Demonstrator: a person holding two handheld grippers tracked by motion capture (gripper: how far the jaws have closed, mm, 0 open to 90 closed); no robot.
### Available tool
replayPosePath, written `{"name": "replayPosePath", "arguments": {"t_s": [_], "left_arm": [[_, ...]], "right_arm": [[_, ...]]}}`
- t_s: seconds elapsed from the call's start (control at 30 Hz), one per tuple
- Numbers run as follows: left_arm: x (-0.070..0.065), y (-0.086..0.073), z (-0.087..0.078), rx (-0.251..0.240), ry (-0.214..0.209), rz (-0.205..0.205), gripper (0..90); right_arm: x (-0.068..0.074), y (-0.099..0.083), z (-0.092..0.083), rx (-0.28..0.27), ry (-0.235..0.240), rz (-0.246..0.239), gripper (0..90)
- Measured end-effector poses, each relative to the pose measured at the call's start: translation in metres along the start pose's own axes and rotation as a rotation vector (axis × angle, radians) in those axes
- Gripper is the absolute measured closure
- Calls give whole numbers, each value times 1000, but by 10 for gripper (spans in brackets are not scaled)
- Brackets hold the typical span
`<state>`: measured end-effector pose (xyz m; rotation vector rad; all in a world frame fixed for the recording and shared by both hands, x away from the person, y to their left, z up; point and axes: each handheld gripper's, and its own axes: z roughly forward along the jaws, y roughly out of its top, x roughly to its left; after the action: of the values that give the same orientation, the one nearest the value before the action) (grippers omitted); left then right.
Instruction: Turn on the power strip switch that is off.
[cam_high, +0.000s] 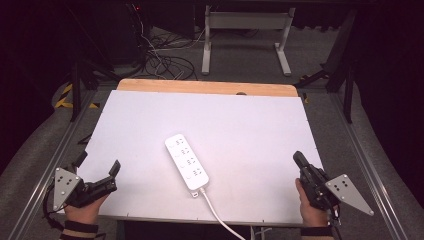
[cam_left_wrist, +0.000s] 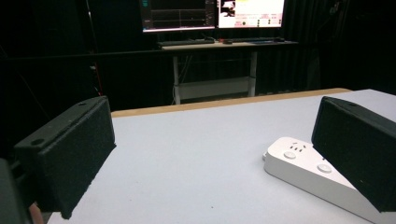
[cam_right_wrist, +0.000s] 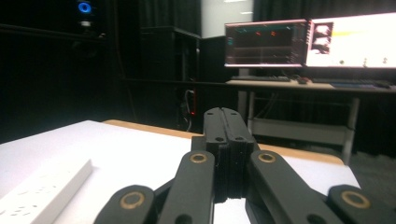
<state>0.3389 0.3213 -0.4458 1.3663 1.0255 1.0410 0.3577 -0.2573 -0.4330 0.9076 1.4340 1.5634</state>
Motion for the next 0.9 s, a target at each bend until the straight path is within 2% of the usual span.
{"name": "replayPosePath", "arguments": {"t_s": [0.07, 0.27, 0.5, 0.6, 0.67, 0.77, 0.83, 0.9], "left_arm": [[1, 0, 1, 2, -3, -8, 1], [0, 0, 1, 4, -6, -7, 1], [0, 0, 1, 3, -3, -3, 1], [0, 0, 0, 1, -2, -1, 0], [0, 0, 0, -2, -2, -2, 0], [0, -1, 0, -3, -2, -2, 0], [0, -1, 0, -2, -2, 0, 0], [0, -1, 0, 0, -4, 0, 0]], "right_arm": [[-3, -2, 0, -8, -14, 19, 900], [-4, -3, -1, -7, -38, -6, 900], [-6, -6, 0, 0, -43, -12, 899], [-6, -8, 4, 2, -51, -3, 597], [-6, -9, 7, 21, -82, 9, 426], [-6, -10, 10, 38, -107, 10, 294], [-6, -10, 12, 46, -100, 9, 197], [-6, -10, 12, 49, -101, 8, 182]]}}
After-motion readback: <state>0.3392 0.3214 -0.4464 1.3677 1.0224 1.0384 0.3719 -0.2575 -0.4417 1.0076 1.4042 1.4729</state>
